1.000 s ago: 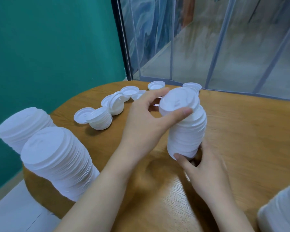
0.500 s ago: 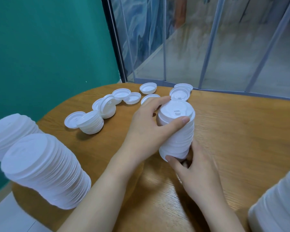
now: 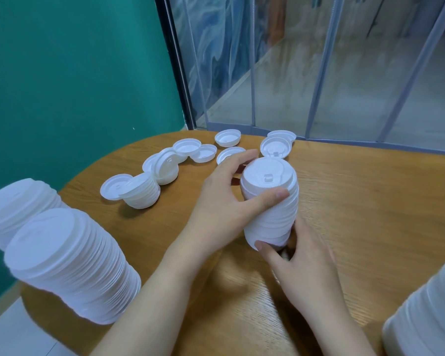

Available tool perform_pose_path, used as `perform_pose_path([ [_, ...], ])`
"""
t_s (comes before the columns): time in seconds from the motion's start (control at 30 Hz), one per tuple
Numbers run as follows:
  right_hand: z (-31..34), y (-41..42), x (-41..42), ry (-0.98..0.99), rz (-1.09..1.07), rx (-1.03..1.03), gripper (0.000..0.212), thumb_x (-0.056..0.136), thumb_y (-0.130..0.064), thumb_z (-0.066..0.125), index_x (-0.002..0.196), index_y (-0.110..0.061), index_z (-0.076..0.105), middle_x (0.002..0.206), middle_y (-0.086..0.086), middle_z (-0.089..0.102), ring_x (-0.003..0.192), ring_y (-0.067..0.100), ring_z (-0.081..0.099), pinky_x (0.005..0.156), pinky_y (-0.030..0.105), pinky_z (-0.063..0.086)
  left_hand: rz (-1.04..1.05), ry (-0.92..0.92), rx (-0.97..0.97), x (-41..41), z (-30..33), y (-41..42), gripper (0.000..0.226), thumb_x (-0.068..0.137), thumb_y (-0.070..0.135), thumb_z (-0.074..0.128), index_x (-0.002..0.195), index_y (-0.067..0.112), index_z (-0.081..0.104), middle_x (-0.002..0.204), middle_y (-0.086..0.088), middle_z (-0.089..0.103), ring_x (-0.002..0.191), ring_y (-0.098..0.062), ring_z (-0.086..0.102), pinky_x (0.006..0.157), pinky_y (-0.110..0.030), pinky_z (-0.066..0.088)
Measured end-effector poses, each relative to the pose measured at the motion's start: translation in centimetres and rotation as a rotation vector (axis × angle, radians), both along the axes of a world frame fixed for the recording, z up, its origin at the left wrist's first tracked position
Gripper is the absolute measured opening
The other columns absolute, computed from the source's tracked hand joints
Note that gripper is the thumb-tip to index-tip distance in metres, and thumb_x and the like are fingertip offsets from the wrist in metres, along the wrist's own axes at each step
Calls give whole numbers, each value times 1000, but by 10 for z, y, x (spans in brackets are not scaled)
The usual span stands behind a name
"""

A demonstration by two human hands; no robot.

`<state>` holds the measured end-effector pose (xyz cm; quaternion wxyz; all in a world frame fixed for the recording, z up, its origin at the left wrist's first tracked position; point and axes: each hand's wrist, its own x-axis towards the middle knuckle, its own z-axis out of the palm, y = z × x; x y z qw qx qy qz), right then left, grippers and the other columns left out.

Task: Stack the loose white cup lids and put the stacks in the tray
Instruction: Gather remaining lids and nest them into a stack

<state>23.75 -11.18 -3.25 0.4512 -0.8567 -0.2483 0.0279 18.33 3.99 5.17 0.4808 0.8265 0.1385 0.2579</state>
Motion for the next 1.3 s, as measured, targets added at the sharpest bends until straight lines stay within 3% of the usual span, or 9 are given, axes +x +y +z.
perform_pose_path([
  [0.07,0,0,0,0,-12,-5,47,73,-57,75,111,-36,54,84,-14,61,88,17,57,90,48,48,5,-22,-61,1,-2,6,66,81,65,70,138,36,56,132,21,62,121,7,57,99,-13,46],
  [0.17,2,-2,-2,19,-12,0,44,73,-54,77,107,-36,55,80,-13,60,86,17,57,90,50,49,140,-80,-137,9,-20,30,40,99,49,58,132,28,62,128,15,66,118,2,59,100,-19,47],
  [0.3,5,-2,-2,45,11,13,49,69,-59,73,109,-38,55,88,-14,64,90,17,60,91,49,49,300,139,119,38,-60,74,40,98,31,70,136,25,62,138,9,61,125,-9,54,110,-38,45],
  [0.43,3,0,0,62,17,37,60,61,-68,66,114,-41,54,89,-15,65,89,15,61,88,48,50,302,263,297,72,-71,99,47,94,37,72,140,28,62,144,6,54,138,-16,41,117,-37,30],
  [0.57,3,0,1,71,20,52,67,58,-67,68,118,-40,56,85,-12,65,89,16,61,87,47,49,345,289,460,94,-75,111,24,97,38,68,119,29,75,131,8,59,130,-15,43,102,-26,19],
  [0.73,5,1,1,36,21,48,53,63,-65,70,107,-40,57,80,-13,64,89,17,60,83,45,47,373,312,565,91,-73,112,12,98,32,66,99,25,76,113,9,67,117,-18,48,104,-35,24],
  [0.93,9,0,-1,50,11,29,47,65,-56,75,105,-40,56,80,-12,64,85,16,60,83,48,49,413,295,464,39,-65,85,7,94,34,72,94,26,70,96,16,61,110,-12,50,101,-30,24],
  [1.1,12,-2,-4,64,12,6,43,72,-49,81,105,-38,55,84,-14,65,85,15,60,84,49,50,410,264,209,-17,-54,57,20,86,38,79,82,27,64,87,14,61,100,4,45,95,-28,30],
  [1.3,12,-2,-6,70,24,-9,43,74,-48,81,106,-37,55,91,-15,66,90,21,62,85,51,50,429,61,-115,-57,-44,36,18,87,25,81,85,16,67,84,1,71,80,-12,64,73,-22,49],
])
